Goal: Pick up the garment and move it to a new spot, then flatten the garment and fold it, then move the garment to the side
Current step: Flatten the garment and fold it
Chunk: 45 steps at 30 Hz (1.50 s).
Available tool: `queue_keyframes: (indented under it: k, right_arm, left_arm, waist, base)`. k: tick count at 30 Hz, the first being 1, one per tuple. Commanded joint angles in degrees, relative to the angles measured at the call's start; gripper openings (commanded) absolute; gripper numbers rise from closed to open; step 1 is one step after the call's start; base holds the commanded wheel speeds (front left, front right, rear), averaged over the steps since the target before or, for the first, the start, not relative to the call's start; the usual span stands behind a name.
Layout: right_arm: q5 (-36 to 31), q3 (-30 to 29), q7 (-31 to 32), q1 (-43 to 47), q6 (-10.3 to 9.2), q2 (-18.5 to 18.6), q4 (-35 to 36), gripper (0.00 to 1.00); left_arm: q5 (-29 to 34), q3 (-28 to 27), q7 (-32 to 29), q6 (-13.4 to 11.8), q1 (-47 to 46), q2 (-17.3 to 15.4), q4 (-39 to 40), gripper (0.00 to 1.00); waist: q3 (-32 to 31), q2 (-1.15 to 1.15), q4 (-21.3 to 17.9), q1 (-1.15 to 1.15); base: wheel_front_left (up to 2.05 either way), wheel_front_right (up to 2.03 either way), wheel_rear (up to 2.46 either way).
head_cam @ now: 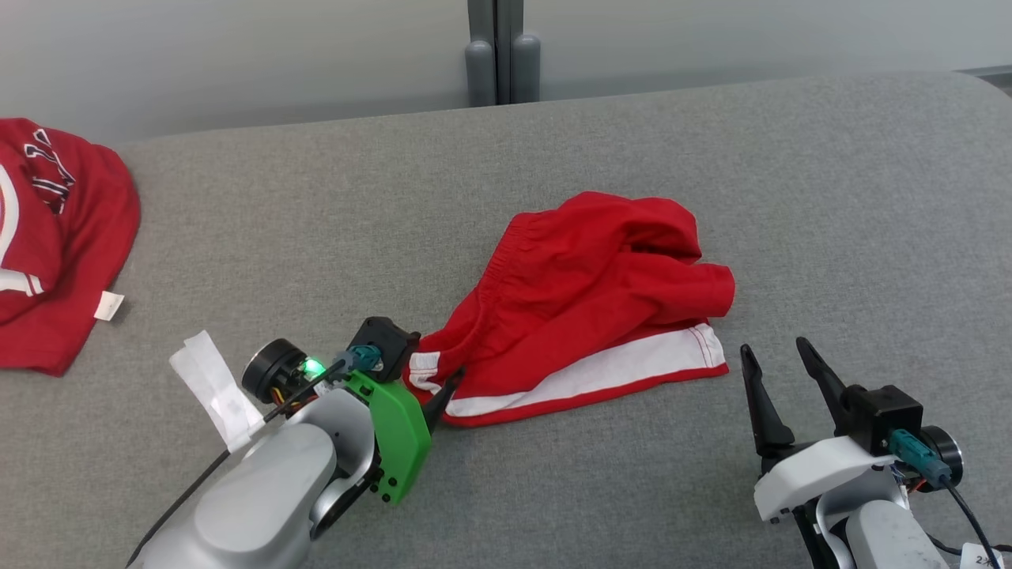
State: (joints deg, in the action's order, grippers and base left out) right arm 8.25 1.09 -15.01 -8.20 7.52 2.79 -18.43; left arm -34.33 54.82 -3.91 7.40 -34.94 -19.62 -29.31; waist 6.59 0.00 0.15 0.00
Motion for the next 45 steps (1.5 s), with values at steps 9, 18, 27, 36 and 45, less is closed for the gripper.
queue_keyframes:
  k: [9,18,27,36,45]
  right_arm:
    - [-0.51,-0.64,-0.24,-1.54,-0.07,0.2,0.25,1.0]
    - [-0.7,-0.6,-0.24,-2.08,-0.07,0.21,-0.02,1.0]
    - [-1.17,-0.2,-0.24,-3.2,-0.07,0.21,-0.24,1.0]
    - [-5.89,-0.01,0.52,-5.54,-0.07,0.19,-5.24,1.0]
    - [-7.15,4.42,8.45,-11.48,-0.07,1.95,-11.27,1.0]
  left_arm:
    - [-6.68,7.7,1.45,0.05,-5.1,-1.64,-4.93,1.0]
    - [-11.5,12.98,2.57,0.05,-5.98,-2.96,-5.19,0.46]
    - [-14.4,16.52,3.83,0.05,-7.57,-1.31,-6.14,0.36]
    - [-17.18,16.48,7.8,0.05,-7.65,-2.47,-6.9,0.0]
    - [-20.37,13.86,14.17,-0.01,-4.9,-1.3,-6.13,0.0]
  waist:
    - [2.94,0.0,0.09,0.0]
    - [3.19,0.0,0.92,0.0]
    - [3.92,0.0,0.44,0.0]
    - [3.94,0.0,0.28,0.0]
    - [3.99,0.0,1.95,0.0]
  base:
    - [0.0,0.0,0.0]
    - [0.0,0.0,0.0]
    - [0.0,0.0,0.0]
    - [0.0,0.0,0.0]
    - [0.0,0.0,0.0]
